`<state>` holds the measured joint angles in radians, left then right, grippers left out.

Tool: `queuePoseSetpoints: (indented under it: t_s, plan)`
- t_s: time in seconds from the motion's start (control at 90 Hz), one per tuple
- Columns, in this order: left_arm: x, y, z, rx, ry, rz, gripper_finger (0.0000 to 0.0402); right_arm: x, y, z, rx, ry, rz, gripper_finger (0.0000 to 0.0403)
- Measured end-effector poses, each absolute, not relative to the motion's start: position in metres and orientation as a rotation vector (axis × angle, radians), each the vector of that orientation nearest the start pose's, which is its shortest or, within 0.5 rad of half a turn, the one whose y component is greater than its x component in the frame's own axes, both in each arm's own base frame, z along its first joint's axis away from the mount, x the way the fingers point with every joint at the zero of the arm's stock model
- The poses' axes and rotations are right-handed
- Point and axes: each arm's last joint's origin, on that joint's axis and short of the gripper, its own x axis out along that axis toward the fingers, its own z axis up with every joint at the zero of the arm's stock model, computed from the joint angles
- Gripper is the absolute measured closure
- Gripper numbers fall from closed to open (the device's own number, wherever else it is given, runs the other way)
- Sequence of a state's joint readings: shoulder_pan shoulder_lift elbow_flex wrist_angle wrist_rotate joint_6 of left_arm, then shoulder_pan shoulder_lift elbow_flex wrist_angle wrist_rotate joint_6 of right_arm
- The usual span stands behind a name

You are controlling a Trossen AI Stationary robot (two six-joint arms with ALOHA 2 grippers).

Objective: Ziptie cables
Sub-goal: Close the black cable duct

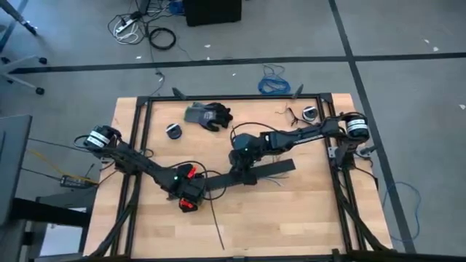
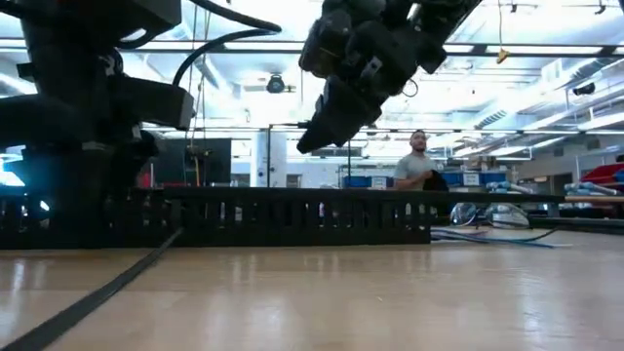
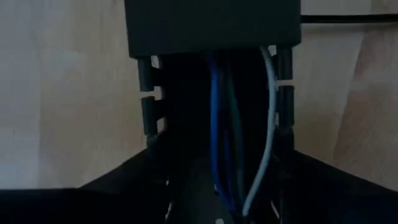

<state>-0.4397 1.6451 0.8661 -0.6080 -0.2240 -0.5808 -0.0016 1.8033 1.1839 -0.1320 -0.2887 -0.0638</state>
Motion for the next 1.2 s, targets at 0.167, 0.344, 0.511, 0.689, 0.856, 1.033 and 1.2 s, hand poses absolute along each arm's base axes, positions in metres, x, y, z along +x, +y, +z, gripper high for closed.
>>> queuePoseSetpoints:
  t_s: [0.167, 0.344, 0.511, 0.689, 0.856, 1.033, 1.2]
  plan:
    - [0.251, -0.111, 0.143, -0.041, 1.287, 0.204, 0.0159, 0.382, 0.017, 0.194, 0.085, 0.809, 0.35, 0.0403]
    - [0.252, -0.111, 0.143, -0.044, 1.274, 0.204, 0.016, 0.387, 0.024, 0.169, 0.095, 0.877, 0.358, 0.0403]
    - [0.253, -0.111, 0.143, -0.046, 1.27, 0.2, 0.016, 0.398, 0.019, 0.15, 0.135, 0.866, 0.369, 0.0403]
    - [0.253, -0.111, 0.143, -0.045, 1.269, 0.197, 0.0161, 0.408, 0.017, 0.135, 0.18, 0.811, 0.418, 0.0403]
    - [0.254, -0.11, 0.143, -0.045, 1.269, 0.195, 0.0161, 0.417, 0.019, 0.141, 0.173, 0.766, 0.439, 0.0403]
    - [0.255, -0.109, 0.143, -0.043, 1.264, 0.192, 0.0158, 0.421, 0.021, 0.147, 0.152, 0.775, 0.44, 0.0403]
    - [0.256, -0.109, 0.149, -0.055, 1.234, 0.18, 0.0136, 0.42, 0.02, 0.147, 0.153, 0.796, 0.443, 0.0403]
